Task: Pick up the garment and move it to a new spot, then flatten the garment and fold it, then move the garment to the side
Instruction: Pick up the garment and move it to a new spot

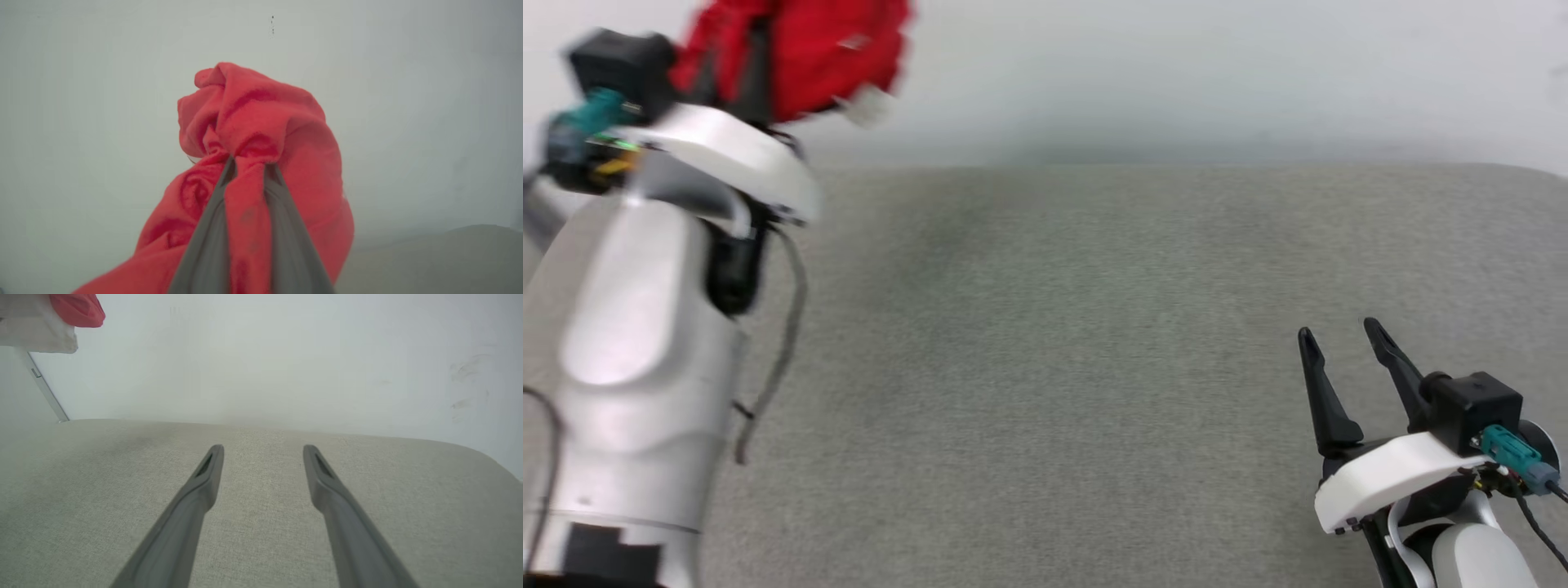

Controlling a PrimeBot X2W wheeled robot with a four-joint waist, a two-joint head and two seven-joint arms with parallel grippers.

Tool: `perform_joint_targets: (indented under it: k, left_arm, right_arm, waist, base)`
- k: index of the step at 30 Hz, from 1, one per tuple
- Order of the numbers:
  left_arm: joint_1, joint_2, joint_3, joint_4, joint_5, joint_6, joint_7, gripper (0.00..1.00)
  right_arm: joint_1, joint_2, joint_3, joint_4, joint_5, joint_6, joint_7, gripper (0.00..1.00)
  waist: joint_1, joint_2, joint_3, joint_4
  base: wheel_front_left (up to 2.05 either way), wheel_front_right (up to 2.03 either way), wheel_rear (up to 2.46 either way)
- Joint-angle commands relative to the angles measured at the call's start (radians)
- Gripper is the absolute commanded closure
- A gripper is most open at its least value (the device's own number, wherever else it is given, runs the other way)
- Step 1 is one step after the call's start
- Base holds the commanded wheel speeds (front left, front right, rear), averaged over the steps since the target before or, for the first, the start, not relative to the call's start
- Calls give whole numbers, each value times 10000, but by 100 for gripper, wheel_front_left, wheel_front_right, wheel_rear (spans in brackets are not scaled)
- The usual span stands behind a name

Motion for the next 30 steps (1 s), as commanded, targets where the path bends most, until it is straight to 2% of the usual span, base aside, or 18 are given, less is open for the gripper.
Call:
perform_joint_targets:
  k: [1, 7, 10, 16, 20, 21, 22, 23, 27, 30]
  left_arm:
    - [221, -291, -168, -139, -76, -48, -55, 100]
    - [1012, -1719, -1351, -342, -445, -207, 112, 100]
    - [1608, -2255, -2119, -315, -599, -264, 209, 100]
    - [3076, -2750, -3918, -89, -870, -279, 408, 100]
    - [3790, -2732, -4721, 136, -1204, -283, 552, 100]
    - [3927, -2680, -4884, 235, -1276, -271, 655, 71]
    - [3989, -2649, -5017, 238, -1333, -271, 656, 29]
    - [4002, -2611, -5106, 235, -1351, -272, 577, 0]
    - [3967, -2510, -5181, -15, -1231, -265, -173, 0]
    - [3804, -2476, -5017, -500, -993, -72, -703, 0]
  right_arm:
    - [138, 6, -52, -85, 12, -3, 52, 0]
    - [299, 9, -188, -293, 104, -5, 197, 0]
    - [245, 10, -187, -383, 131, -3, 205, 0]
    - [49, 9, -110, -375, 193, -3, 159, 0]
    - [16, 9, -109, -283, 247, -5, 93, 0]
    - [-1, 9, -104, -253, 233, -3, 72, 0]
    - [-21, 10, -107, -246, 234, -3, 56, 0]
    - [-39, 12, -93, -197, 235, -3, 66, 0]
    - [26, 7, -150, -50, 182, -5, 53, 0]
    - [174, 7, -237, 32, 157, -5, 79, 0]
  waist:
    - [3, 0, -194, -435]
    - [3, 0, -112, -1110]
    - [3, 0, 111, -1344]
    - [3, 0, 644, -1530]
    - [3, 0, 869, -1426]
    - [3, 0, 876, -1381]
    - [3, 0, 896, -1324]
    - [3, 0, 876, -1273]
    - [3, 0, 587, -983]
    - [3, 0, 276, -714]
  base:
    - [0, 0, 0]
    - [0, 0, 0]
    - [0, 0, 0]
    - [0, 0, 0]
    - [0, 0, 0]
    - [0, 0, 0]
    - [0, 0, 0]
    - [0, 0, 0]
    - [0, 0, 0]
    - [0, 0, 0]
